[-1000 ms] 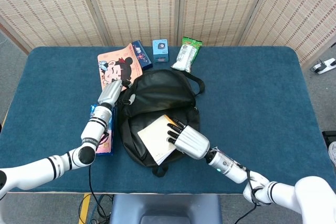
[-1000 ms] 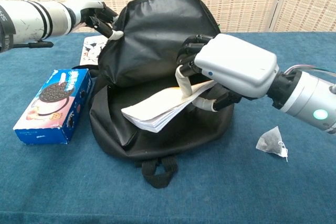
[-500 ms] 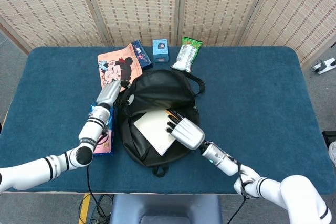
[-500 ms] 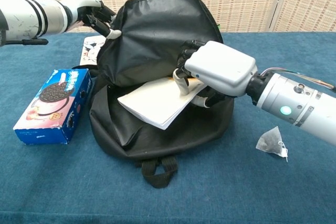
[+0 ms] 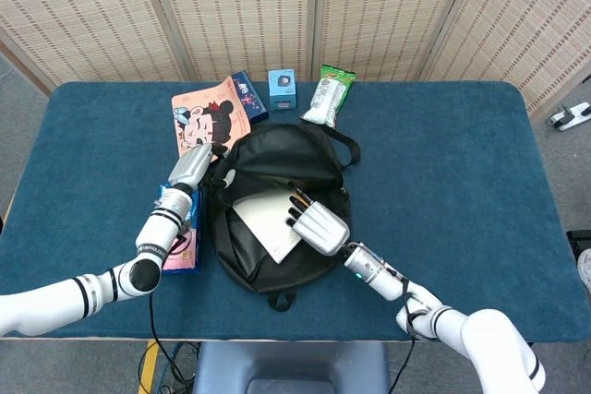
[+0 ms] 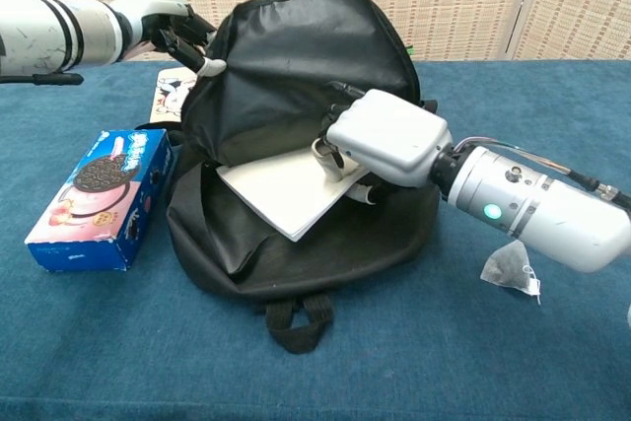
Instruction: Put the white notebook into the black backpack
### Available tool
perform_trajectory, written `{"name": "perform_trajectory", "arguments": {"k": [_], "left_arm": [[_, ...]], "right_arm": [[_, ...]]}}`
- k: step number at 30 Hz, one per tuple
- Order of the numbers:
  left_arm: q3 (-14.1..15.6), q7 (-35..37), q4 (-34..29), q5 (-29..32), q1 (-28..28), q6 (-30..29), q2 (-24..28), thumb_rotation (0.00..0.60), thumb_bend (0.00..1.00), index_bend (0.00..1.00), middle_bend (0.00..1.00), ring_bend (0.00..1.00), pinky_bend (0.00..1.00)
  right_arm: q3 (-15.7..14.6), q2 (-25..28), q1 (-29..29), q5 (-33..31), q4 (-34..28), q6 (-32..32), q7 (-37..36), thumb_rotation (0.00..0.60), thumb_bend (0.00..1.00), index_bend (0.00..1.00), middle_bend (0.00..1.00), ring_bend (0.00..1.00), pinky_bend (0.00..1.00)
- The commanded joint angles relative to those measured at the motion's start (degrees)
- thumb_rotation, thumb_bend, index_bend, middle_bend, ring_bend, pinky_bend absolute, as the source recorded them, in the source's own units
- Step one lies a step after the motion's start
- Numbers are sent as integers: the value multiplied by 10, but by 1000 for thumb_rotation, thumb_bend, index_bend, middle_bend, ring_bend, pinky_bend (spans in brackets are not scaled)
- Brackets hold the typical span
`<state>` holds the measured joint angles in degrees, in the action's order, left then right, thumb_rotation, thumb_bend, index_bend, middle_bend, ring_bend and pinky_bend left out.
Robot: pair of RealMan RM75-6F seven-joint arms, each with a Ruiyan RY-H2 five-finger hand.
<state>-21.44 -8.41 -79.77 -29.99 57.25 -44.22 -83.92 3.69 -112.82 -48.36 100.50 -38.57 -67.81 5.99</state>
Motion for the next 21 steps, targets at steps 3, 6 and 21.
{"name": "perform_trajectory", "arguments": {"k": [3, 6, 21], "left_arm": [[2, -1, -7, 1, 1, -4, 3, 600, 483, 748, 351, 288, 124], [4, -1, -7, 1, 1, -8, 4, 600, 483, 748, 351, 288, 124], [21, -5, -10, -1, -2, -10, 6, 600, 478, 735, 351, 287, 124]], "right_arm": [[-5, -30, -13, -6, 49, 8, -9, 600, 387, 788, 489, 229, 0], [-1, -46, -15, -16, 67, 12, -9, 600, 366, 783, 485, 227, 0], [2, 10, 13, -44, -44, -18, 52, 600, 1, 1, 140, 0, 0]]}}
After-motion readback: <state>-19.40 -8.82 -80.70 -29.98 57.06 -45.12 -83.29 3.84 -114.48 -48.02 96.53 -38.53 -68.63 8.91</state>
